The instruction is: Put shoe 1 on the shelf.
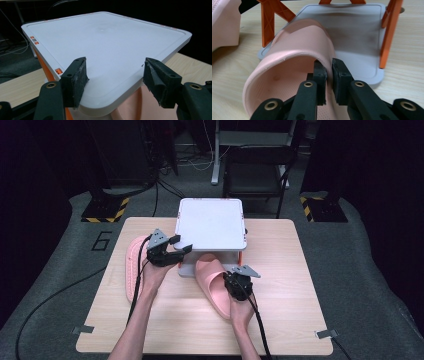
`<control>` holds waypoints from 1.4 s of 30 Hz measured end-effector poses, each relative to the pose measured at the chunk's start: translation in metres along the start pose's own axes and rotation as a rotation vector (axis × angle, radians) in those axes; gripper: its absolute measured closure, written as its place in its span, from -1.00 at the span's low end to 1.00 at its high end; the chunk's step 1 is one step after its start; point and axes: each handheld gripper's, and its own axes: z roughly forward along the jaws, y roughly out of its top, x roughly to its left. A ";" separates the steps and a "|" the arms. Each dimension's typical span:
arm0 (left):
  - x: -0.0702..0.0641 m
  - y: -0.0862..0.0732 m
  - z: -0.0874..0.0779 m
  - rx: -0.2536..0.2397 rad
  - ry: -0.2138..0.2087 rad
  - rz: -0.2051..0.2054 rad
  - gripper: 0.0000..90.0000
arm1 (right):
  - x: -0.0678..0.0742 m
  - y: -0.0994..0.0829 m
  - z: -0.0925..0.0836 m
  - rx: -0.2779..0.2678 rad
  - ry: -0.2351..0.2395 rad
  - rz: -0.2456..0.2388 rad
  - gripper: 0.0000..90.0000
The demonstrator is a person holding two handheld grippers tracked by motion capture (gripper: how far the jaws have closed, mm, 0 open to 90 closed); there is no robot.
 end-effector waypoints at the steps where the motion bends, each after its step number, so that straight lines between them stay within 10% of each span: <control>1: 0.000 0.000 0.000 0.000 0.000 0.000 -0.24 | 0.000 0.000 0.000 0.000 0.000 0.000 0.82; 16: 0.002 0.010 0.010 0.051 0.062 -0.015 -0.17 | 0.021 0.015 0.037 -0.014 -0.080 0.060 0.80; 22: 0.003 0.010 0.010 0.055 0.053 -0.018 -0.17 | 0.019 0.020 0.038 -0.014 0.012 0.077 0.21; 28: 0.003 0.009 0.010 0.050 0.045 -0.014 -0.17 | -0.013 0.009 -0.001 -0.002 0.224 -0.039 -0.33; 34: 0.003 0.009 0.010 0.045 0.049 -0.022 -0.17 | -0.035 -0.011 -0.037 0.015 0.396 -0.220 -0.39; 42: 0.002 0.010 0.009 0.059 0.045 -0.020 -0.17 | -0.034 -0.028 -0.043 0.108 0.433 -0.342 -0.35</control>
